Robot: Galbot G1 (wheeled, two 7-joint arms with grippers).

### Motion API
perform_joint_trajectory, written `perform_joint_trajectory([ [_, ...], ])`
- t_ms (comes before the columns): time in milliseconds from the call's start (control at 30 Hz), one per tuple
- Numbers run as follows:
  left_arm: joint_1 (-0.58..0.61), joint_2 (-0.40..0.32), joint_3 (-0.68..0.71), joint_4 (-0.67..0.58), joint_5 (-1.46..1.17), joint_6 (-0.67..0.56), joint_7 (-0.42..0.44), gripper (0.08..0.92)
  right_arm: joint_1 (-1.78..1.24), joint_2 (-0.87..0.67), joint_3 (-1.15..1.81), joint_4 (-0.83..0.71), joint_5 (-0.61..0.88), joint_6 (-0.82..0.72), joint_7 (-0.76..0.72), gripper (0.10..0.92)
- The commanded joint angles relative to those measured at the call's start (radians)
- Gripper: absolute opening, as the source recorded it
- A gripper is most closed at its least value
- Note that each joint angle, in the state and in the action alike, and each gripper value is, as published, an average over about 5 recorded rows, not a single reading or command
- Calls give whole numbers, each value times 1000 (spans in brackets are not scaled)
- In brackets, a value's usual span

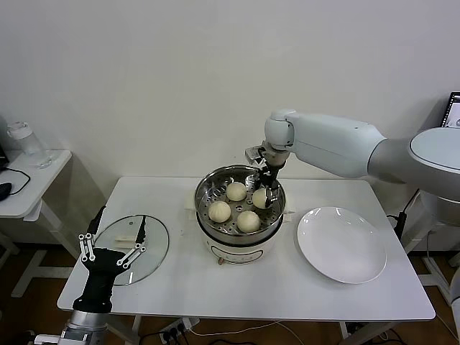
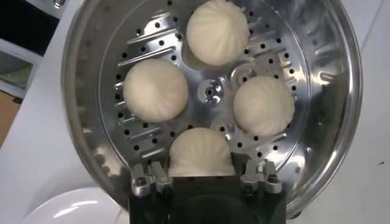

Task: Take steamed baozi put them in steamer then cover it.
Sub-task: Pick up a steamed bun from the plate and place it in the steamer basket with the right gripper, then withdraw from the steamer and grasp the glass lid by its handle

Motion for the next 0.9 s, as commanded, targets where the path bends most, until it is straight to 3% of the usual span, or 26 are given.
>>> perform_joint_trajectory([
  [33,1,1,-1,0,0,-1,-1,823,-10,6,-2,-15,-15,3,12,760],
  [200,0,-1,-1,-1,0,0,-1,823,-9,-1,2,-8,-20,4,13,813],
  [600,-13,3,-3,0,20,11,-10,823,20,-125,221,125,2,23,8,823],
  [700,-30,7,-5,5,72,21,-28,823,21,-209,300,198,76,78,199,823],
  [900,-63,25,3,1,230,81,-115,823,-99,-386,396,358,145,217,929,823],
])
